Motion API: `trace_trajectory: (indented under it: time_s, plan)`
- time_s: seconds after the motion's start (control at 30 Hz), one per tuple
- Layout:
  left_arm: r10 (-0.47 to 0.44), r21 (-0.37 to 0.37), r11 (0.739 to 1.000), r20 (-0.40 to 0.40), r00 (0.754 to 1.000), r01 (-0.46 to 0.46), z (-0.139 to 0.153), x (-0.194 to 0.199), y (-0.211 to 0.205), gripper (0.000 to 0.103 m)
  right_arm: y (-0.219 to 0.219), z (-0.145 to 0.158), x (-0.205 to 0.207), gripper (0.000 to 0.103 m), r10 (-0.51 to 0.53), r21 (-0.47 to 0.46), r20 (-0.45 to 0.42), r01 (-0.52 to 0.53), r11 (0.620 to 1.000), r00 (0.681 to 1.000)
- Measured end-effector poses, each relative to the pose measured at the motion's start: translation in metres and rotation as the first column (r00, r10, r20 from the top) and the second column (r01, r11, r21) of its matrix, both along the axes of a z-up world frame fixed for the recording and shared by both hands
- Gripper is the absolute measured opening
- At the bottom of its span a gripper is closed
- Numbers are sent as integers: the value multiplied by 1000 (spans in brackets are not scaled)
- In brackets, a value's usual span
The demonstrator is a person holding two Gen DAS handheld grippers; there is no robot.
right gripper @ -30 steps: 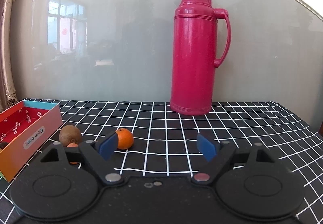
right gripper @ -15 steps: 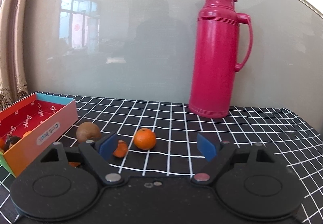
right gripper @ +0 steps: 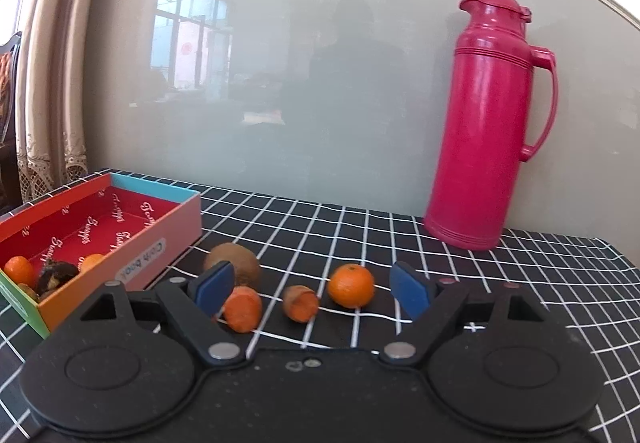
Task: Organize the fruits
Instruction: 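Reach the right tool to the kiwi and close on it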
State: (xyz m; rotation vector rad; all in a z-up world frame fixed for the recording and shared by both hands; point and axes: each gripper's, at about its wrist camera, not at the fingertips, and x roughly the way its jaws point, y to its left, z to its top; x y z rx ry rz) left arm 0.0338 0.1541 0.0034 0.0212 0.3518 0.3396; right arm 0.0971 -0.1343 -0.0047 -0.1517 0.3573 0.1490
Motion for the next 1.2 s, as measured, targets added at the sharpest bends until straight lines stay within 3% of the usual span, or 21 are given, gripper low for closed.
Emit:
trace_trajectory:
  time_s: [0.27, 0.63, 0.8, 0.9, 1.03, 1.2]
  plan:
    - [38, -25, 999, -7, 999, -38, -5, -6, 22, 101, 24, -6, 16, 84, 49, 2, -13, -49, 999, 999]
    - [115, 19, 993, -42, 992, -115, -14, -3, 45, 101, 52, -18, 41, 84, 81, -9, -51, -81, 997, 995]
    - [170, 14, 985, -75, 983, -170, -19, -2, 64, 101, 60, -30, 63, 80, 83, -32, -108, -87, 996, 991]
    - [184, -1, 983, -77, 980, -185, -21, -4, 72, 101, 62, -37, 75, 73, 76, -38, -148, -83, 996, 986]
    - [184, 5, 983, -88, 979, -184, -23, -4, 75, 101, 64, -45, 89, 51, 66, -31, -207, -74, 997, 976]
    - [183, 1, 983, -89, 979, -184, -23, -4, 76, 101, 64, -43, 87, 50, 66, -21, -215, -73, 997, 974]
